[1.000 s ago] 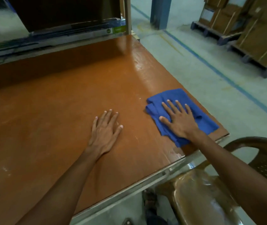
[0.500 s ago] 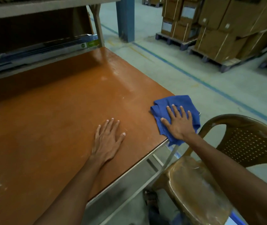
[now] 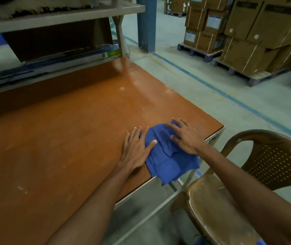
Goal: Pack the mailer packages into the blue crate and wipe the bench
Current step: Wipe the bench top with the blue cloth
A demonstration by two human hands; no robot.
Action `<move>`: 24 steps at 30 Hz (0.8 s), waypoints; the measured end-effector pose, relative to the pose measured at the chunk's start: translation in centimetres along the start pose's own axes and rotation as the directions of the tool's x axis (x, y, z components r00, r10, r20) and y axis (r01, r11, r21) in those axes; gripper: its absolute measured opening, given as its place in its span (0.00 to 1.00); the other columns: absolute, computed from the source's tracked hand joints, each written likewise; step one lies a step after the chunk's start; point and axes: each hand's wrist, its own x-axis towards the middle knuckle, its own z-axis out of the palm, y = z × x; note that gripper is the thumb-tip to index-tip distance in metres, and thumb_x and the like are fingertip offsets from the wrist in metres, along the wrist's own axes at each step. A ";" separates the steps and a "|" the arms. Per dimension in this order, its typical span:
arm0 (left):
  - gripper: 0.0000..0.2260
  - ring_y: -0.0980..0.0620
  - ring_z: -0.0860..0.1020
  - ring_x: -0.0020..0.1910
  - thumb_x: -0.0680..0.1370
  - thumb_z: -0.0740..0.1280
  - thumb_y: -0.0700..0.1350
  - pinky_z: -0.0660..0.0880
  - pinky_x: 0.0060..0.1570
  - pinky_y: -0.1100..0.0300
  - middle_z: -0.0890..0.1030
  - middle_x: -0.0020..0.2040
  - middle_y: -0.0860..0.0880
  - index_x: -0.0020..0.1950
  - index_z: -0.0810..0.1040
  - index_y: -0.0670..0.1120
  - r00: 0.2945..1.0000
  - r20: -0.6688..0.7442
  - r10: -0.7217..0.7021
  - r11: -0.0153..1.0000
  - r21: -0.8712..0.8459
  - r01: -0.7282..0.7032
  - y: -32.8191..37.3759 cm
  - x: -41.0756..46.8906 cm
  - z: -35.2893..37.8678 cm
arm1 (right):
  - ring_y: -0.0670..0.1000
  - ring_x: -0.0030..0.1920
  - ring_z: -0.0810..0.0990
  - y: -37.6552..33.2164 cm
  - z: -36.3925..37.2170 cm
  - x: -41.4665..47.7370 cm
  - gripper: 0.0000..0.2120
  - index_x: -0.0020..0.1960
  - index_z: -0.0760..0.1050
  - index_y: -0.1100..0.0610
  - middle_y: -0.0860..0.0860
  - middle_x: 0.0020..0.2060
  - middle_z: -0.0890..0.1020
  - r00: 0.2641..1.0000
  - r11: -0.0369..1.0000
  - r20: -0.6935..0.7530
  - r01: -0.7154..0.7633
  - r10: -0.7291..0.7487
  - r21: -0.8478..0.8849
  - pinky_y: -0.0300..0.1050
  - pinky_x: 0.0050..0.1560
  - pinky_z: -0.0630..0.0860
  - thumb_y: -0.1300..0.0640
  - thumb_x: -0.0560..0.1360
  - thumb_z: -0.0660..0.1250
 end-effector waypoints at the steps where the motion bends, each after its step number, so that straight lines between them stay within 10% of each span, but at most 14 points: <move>1: 0.33 0.50 0.47 0.80 0.79 0.50 0.69 0.42 0.76 0.49 0.54 0.81 0.48 0.80 0.51 0.57 0.999 0.050 -0.014 0.999 0.044 0.012 0.6 0.4 0.0 | 0.57 0.79 0.46 1.0 0.0 0.6 0.28 0.78 0.49 0.38 0.50 0.80 0.50 0.994 1.000 0.113 -0.005 0.007 -0.024 0.60 0.76 0.49 0.38 0.81 0.53; 4: 0.36 0.46 0.48 0.80 0.77 0.54 0.71 0.44 0.76 0.45 0.56 0.80 0.45 0.80 0.51 0.58 0.988 0.150 -0.027 0.984 0.180 -0.001 1.5 1.5 0.1 | 0.54 0.78 0.36 2.2 0.3 1.5 0.31 0.77 0.42 0.32 0.50 0.80 0.42 0.956 0.995 0.294 0.034 -0.006 -0.092 0.62 0.76 0.37 0.30 0.78 0.49; 10: 0.27 0.47 0.67 0.67 0.79 0.61 0.62 0.59 0.67 0.50 0.71 0.66 0.50 0.76 0.64 0.55 0.998 0.037 0.050 0.972 0.230 -0.057 3.0 0.6 0.4 | 0.52 0.79 0.45 1.5 1.0 -0.7 0.24 0.78 0.57 0.45 0.49 0.79 0.57 0.982 0.982 0.116 0.160 -0.148 -0.104 0.58 0.77 0.39 0.43 0.83 0.51; 17: 0.18 0.59 0.71 0.46 0.78 0.63 0.39 0.65 0.43 0.69 0.70 0.53 0.54 0.67 0.73 0.53 0.970 -0.211 0.123 0.948 -0.265 -0.178 7.8 -1.4 0.1 | 0.59 0.61 0.76 3.6 0.8 -6.3 0.19 0.71 0.71 0.50 0.53 0.69 0.73 0.921 0.958 -0.348 0.241 -0.175 0.157 0.53 0.57 0.73 0.59 0.80 0.62; 21: 0.16 0.52 0.76 0.59 0.78 0.64 0.41 0.72 0.60 0.54 0.76 0.61 0.50 0.66 0.72 0.49 0.950 -0.245 0.193 0.835 -0.467 -0.290 13.0 0.1 -0.1 | 0.40 0.69 0.65 6.9 -1.9 -10.2 0.23 0.73 0.69 0.50 0.51 0.72 0.65 0.871 0.880 -0.491 0.244 -0.013 0.409 0.33 0.67 0.65 0.66 0.81 0.59; 24: 0.13 0.48 0.78 0.52 0.78 0.66 0.42 0.75 0.54 0.45 0.79 0.55 0.50 0.61 0.72 0.54 0.967 -0.180 0.180 0.721 -0.644 -0.254 18.0 0.8 0.7 | 0.30 0.70 0.58 9.7 -4.0 -13.5 0.20 0.69 0.73 0.52 0.49 0.70 0.64 0.823 0.855 -0.556 0.203 0.114 0.477 0.27 0.68 0.58 0.67 0.81 0.59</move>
